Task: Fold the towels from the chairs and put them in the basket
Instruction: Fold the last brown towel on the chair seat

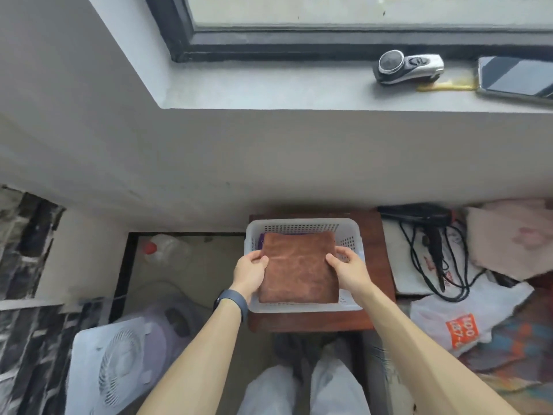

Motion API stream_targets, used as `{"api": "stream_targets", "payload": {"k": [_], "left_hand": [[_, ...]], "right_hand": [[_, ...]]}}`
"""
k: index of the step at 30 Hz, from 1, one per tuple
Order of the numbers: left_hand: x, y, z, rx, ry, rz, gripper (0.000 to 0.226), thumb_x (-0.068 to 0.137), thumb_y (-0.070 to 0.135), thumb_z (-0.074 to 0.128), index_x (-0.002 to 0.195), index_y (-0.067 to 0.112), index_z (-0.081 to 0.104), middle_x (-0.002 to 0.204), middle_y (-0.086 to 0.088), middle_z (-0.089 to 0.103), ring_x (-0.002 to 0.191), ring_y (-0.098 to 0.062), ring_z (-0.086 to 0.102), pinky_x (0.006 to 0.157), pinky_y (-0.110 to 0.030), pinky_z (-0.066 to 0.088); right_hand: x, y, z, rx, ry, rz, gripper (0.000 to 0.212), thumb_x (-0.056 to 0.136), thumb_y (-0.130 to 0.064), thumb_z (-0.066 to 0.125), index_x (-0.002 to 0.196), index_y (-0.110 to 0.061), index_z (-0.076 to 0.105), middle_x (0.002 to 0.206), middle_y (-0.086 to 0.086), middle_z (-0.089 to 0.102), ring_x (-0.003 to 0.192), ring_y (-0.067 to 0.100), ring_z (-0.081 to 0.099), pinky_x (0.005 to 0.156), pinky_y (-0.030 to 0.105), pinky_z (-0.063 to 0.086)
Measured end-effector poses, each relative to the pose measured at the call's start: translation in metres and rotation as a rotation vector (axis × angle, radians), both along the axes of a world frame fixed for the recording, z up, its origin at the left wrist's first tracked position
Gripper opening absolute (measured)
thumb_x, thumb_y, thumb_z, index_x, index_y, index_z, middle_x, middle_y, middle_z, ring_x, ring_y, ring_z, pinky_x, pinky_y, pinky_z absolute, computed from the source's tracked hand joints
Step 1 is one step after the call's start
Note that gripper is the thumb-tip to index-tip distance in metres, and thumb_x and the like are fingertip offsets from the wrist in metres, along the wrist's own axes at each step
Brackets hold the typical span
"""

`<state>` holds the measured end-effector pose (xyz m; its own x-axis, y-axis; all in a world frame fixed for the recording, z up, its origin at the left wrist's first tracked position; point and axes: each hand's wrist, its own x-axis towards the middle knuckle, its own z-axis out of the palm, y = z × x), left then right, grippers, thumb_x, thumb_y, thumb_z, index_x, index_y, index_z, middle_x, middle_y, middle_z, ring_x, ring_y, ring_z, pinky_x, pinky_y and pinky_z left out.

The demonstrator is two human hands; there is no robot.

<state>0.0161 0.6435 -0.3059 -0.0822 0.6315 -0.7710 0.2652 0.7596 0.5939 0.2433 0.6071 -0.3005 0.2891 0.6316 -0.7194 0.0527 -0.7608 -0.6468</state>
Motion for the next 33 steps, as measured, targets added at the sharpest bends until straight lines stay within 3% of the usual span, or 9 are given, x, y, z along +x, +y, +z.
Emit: {"api": "stream_targets", "payload": {"k": [5,10,13,15,17,20,23,26,33], "left_hand": [[0.007,0.001,-0.015,-0.009,0.093,-0.033,0.041,0.101,0.027,0.053,0.141,0.015,0.051,0.134,-0.006,0.059,0.122,-0.026,0.056,0.106,-0.041,0.045],[0.015,-0.005,-0.022,0.074,0.259,-0.108,0.042,0.102,0.030,0.047,0.142,0.018,0.044,0.133,-0.006,0.057,0.122,-0.030,0.055,0.101,-0.040,0.045],[0.024,-0.020,-0.019,0.367,0.646,-0.363,0.050,0.098,0.032,0.048,0.145,0.019,0.039,0.141,-0.008,0.048,0.120,-0.029,0.052,0.095,-0.042,0.047],[0.034,-0.028,-0.019,0.596,0.746,-0.573,0.056,0.095,0.034,0.051,0.148,0.021,0.039,0.152,-0.006,0.040,0.132,-0.025,0.045,0.106,-0.043,0.042],[0.046,-0.030,-0.024,0.651,0.726,-0.763,0.060,0.096,0.038,0.045,0.154,0.025,0.031,0.162,-0.003,0.025,0.149,-0.023,0.024,0.120,-0.045,0.023],[0.057,-0.028,-0.042,0.575,0.760,-0.884,0.063,0.098,0.045,0.035,0.157,0.031,0.017,0.166,0.000,0.007,0.153,-0.023,0.002,0.122,-0.045,0.003],[0.057,-0.025,-0.064,0.516,0.778,-0.896,0.066,0.098,0.049,0.035,0.157,0.033,0.010,0.166,-0.003,0.005,0.153,-0.027,0.002,0.121,-0.047,0.003],[0.056,-0.020,-0.080,0.505,0.785,-0.881,0.069,0.097,0.051,0.035,0.156,0.035,0.005,0.166,-0.003,0.005,0.153,-0.028,-0.001,0.122,-0.047,0.001],[0.052,-0.006,-0.102,0.535,0.761,-0.895,0.072,0.091,0.053,0.040,0.156,0.036,0.014,0.166,-0.007,0.007,0.153,-0.031,0.002,0.122,-0.050,0.003]], "right_hand": [[0.004,0.009,-0.027,-0.023,0.008,0.022,0.028,0.100,-0.034,0.057,0.128,-0.030,0.056,0.114,-0.003,0.065,0.099,0.018,0.066,0.088,0.043,0.059],[0.005,0.010,-0.041,-0.029,-0.021,0.049,0.040,0.098,-0.038,0.060,0.136,-0.029,0.055,0.129,0.001,0.064,0.110,0.019,0.064,0.097,0.043,0.055],[0.002,0.003,-0.035,0.049,-0.198,0.123,0.049,0.099,-0.043,0.055,0.146,-0.032,0.046,0.143,-0.004,0.053,0.129,0.018,0.052,0.109,0.038,0.045],[-0.007,-0.006,-0.029,0.191,-0.483,0.216,0.050,0.100,-0.045,0.050,0.148,-0.035,0.044,0.147,-0.004,0.046,0.136,0.016,0.042,0.112,0.036,0.038],[-0.019,-0.013,-0.030,0.340,-0.724,0.410,0.048,0.100,-0.043,0.047,0.148,-0.034,0.044,0.154,-0.003,0.041,0.142,0.017,0.036,0.116,0.040,0.034],[-0.034,-0.018,-0.050,0.370,-0.826,0.702,0.050,0.104,-0.042,0.036,0.154,-0.033,0.035,0.164,-0.002,0.025,0.153,0.017,0.016,0.122,0.046,0.022],[-0.035,-0.012,-0.073,0.279,-0.832,0.798,0.054,0.105,-0.042,0.024,0.158,-0.032,0.022,0.168,-0.003,0.012,0.155,0.016,0.001,0.124,0.052,0.014],[-0.030,-0.006,-0.092,0.257,-0.815,0.830,0.055,0.106,-0.042,0.025,0.159,-0.035,0.015,0.168,-0.005,0.006,0.155,0.014,-0.004,0.124,0.053,0.010],[-0.028,0.005,-0.113,0.307,-0.744,0.772,0.053,0.105,-0.038,0.031,0.157,-0.032,0.025,0.167,-0.001,0.013,0.155,0.016,-0.001,0.125,0.043,0.010]]}}
